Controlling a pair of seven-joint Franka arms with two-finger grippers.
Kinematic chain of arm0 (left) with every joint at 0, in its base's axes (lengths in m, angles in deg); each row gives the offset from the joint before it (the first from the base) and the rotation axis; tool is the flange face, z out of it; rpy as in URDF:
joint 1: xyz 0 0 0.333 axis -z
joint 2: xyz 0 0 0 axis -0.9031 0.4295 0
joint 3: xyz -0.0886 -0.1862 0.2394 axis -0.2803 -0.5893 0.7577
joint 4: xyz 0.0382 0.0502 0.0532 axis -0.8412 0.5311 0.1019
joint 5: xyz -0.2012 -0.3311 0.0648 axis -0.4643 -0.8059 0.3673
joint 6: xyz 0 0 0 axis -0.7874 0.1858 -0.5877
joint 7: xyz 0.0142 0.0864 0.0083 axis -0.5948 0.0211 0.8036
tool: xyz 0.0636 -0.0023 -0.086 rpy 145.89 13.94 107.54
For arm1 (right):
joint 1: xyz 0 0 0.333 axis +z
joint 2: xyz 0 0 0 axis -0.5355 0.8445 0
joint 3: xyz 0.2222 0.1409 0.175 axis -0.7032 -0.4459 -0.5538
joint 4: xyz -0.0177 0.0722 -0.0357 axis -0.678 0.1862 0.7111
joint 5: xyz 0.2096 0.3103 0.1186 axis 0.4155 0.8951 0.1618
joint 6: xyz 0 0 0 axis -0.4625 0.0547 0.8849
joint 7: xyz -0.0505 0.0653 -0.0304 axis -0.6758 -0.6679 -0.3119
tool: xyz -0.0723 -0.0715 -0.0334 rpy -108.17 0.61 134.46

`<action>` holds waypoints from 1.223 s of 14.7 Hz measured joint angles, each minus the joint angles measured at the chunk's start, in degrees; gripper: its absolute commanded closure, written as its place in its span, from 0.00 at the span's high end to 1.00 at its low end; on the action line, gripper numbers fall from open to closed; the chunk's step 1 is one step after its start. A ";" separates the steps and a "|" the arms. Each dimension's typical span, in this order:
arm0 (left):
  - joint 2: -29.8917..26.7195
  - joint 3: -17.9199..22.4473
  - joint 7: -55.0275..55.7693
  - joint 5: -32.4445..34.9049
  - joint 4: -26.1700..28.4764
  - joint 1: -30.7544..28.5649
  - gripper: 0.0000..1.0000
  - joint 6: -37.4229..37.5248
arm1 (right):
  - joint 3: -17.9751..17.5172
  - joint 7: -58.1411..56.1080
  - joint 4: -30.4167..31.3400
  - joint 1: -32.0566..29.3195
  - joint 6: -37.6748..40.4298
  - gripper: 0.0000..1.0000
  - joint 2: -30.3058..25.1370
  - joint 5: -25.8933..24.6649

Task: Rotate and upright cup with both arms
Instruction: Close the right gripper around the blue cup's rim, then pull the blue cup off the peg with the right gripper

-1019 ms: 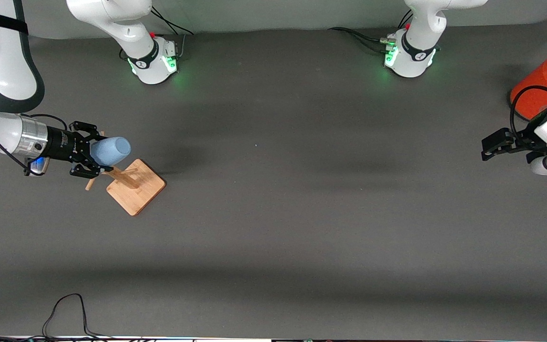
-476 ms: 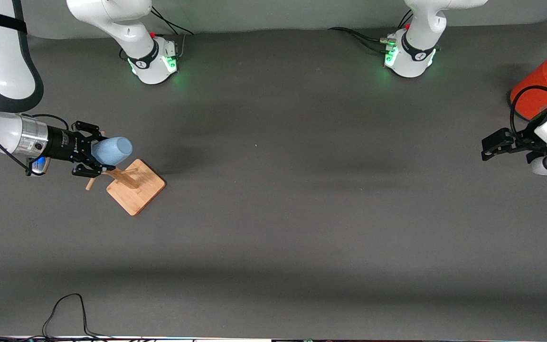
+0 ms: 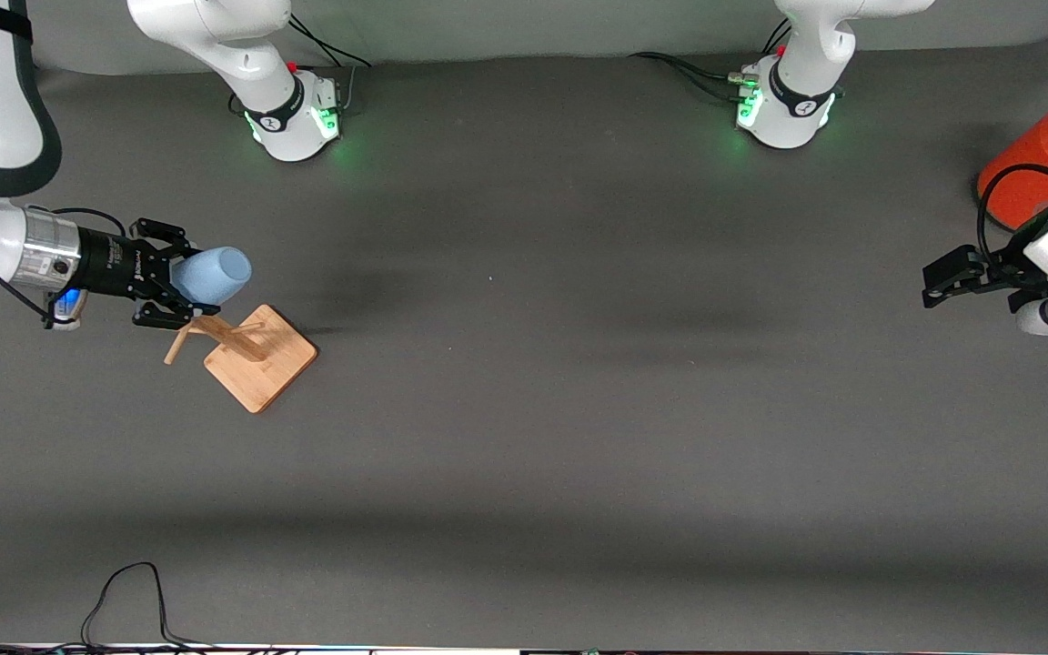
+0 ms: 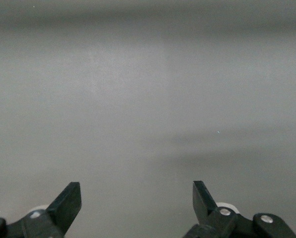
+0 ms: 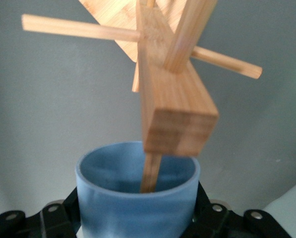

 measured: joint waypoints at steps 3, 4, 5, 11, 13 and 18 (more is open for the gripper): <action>0.00 0.00 0.00 0.00 0.00 0.00 1.00 0.00 | -0.05 0.00 -0.65 0.32 0.65 0.77 -1.24 1.64; 0.00 0.00 0.00 0.00 0.00 0.00 1.00 0.00 | -0.14 0.00 -0.97 0.90 0.66 0.77 -1.67 1.90; 0.00 0.00 0.00 0.00 0.00 0.00 1.00 0.00 | -0.35 0.22 -1.46 1.63 0.66 0.77 -2.08 2.05; 0.00 0.00 0.00 0.00 0.00 0.00 1.00 0.00 | -10.23 8.84 -6.79 2.71 -1.59 0.77 -3.02 2.56; 0.02 0.00 0.00 0.00 0.00 -0.01 1.00 0.00 | -15.44 13.34 -7.30 2.91 -5.10 0.77 -3.40 2.55; 0.06 -0.01 0.00 0.00 0.00 -0.02 1.00 0.00 | -25.63 22.11 -7.18 3.10 -12.64 0.77 -3.20 0.05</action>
